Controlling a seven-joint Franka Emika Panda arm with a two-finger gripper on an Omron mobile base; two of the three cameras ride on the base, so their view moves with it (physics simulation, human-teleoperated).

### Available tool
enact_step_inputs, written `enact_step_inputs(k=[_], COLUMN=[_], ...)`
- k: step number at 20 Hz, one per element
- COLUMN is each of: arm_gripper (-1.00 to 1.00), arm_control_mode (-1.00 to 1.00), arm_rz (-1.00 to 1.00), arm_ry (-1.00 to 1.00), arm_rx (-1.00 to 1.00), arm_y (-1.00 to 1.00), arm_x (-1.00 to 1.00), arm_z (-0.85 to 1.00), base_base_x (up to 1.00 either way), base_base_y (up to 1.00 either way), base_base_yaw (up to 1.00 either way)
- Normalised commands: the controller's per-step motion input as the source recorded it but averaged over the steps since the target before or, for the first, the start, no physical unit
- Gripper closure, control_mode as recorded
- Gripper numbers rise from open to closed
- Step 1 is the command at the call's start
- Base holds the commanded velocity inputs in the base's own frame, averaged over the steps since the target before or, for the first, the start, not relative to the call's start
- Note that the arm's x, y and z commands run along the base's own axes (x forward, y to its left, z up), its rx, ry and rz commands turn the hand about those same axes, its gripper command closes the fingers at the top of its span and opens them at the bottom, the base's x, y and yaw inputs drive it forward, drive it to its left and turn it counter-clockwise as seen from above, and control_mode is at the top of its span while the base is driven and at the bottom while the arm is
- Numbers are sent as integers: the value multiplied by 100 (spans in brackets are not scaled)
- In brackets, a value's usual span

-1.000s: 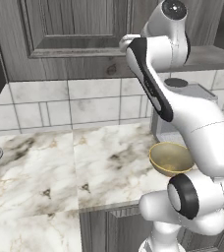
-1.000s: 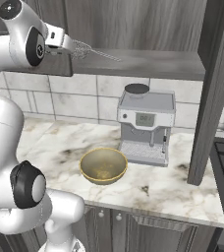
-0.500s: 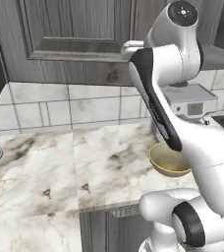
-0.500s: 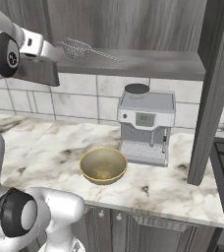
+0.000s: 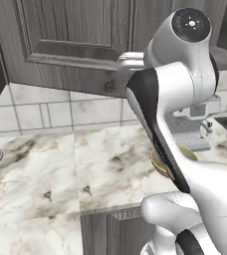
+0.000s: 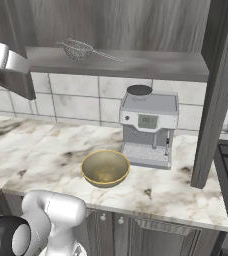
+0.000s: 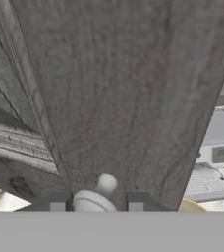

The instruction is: Open the cabinet and setup a tea strainer by placing it in the bowl upright.

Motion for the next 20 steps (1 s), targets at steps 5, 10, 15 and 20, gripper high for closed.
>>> enact_step_inputs(k=[5, 10, 15, 20], arm_gripper=[100, -100, -100, -100], arm_control_mode=[-100, -100, -100, -100], arm_rz=[-2, -15, -9, -5], arm_ry=[1, 0, 0, 0], arm_rx=[-5, 0, 0, 0], arm_y=[33, 10, 9, 1], arm_x=[-78, -33, -8, -9], arm_z=[1, 0, 0, 0], base_base_x=[0, 0, 0, 0], base_base_y=[0, 0, 0, 0], base_base_yaw=[0, 0, 0, 0])
